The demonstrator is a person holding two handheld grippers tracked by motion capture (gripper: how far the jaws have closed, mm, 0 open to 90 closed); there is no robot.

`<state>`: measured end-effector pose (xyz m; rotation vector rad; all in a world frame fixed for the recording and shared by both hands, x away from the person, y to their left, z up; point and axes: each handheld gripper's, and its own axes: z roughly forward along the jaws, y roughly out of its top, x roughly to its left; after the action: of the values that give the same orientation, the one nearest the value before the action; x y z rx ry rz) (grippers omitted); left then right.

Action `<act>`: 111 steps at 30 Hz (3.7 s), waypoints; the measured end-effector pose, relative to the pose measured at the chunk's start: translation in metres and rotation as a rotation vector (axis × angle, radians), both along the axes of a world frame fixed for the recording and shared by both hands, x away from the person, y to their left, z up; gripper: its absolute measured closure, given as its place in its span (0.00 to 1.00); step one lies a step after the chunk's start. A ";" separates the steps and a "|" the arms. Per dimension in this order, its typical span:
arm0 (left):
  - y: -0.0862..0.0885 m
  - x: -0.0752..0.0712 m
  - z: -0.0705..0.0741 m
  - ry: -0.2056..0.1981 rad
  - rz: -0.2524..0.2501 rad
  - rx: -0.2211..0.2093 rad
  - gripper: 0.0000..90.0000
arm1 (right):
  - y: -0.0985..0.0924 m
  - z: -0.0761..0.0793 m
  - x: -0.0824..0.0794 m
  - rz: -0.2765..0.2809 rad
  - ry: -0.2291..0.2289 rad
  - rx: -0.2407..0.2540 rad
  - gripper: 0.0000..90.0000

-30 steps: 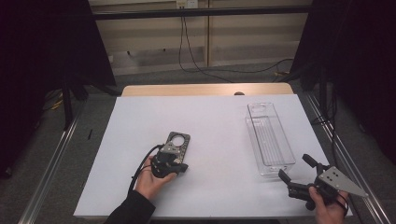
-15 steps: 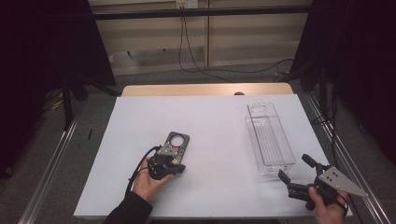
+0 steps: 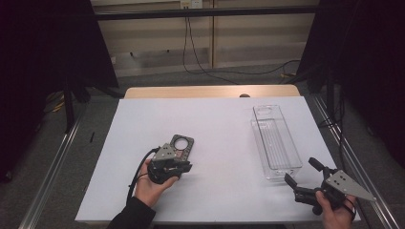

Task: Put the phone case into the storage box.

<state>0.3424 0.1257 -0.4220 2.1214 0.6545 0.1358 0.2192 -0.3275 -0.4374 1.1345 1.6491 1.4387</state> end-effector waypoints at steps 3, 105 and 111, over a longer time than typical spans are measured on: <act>0.002 -0.002 0.003 -0.017 0.007 -0.013 0.80 | 0.000 0.000 0.000 0.002 0.001 -0.005 0.00; -0.021 0.076 -0.027 0.196 0.300 0.414 0.00 | 0.001 -0.001 0.001 0.010 0.007 -0.006 0.00; -0.022 0.076 -0.027 0.209 0.310 0.411 0.01 | 0.000 0.000 0.001 0.010 0.006 -0.005 0.00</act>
<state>0.4188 0.1040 -0.4486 2.4307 1.1612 0.2373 0.2199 -0.3271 -0.4379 1.1298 1.6643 1.4377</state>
